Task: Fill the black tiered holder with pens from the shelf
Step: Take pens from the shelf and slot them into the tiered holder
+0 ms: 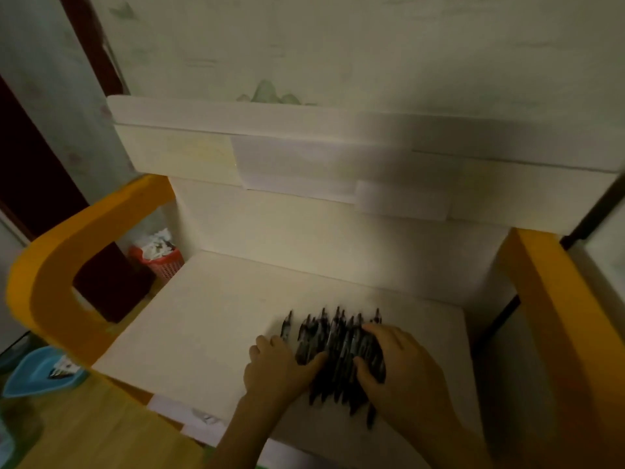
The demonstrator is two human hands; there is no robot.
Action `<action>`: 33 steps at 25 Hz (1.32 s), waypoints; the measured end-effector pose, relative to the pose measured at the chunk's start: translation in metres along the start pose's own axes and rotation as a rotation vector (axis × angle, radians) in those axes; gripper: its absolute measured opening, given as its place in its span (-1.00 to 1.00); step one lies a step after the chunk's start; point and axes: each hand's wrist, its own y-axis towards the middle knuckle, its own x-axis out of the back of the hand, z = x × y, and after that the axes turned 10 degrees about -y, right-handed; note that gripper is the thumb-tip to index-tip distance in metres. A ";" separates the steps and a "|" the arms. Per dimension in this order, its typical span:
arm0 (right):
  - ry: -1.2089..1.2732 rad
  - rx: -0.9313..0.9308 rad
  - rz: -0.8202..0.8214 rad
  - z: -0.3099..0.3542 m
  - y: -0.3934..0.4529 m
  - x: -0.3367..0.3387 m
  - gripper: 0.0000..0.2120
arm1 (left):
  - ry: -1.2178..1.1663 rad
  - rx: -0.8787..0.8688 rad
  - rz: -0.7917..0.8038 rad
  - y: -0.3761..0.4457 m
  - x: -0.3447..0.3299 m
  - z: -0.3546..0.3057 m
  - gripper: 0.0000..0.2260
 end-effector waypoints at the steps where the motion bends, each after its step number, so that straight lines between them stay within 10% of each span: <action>1: -0.004 -0.027 0.005 0.003 0.003 -0.002 -0.48 | -0.006 -0.015 0.012 0.007 -0.003 -0.002 -0.08; 33: -0.041 -0.136 0.037 0.014 0.023 -0.013 -0.57 | -0.015 -0.128 0.113 0.036 -0.012 -0.009 -0.43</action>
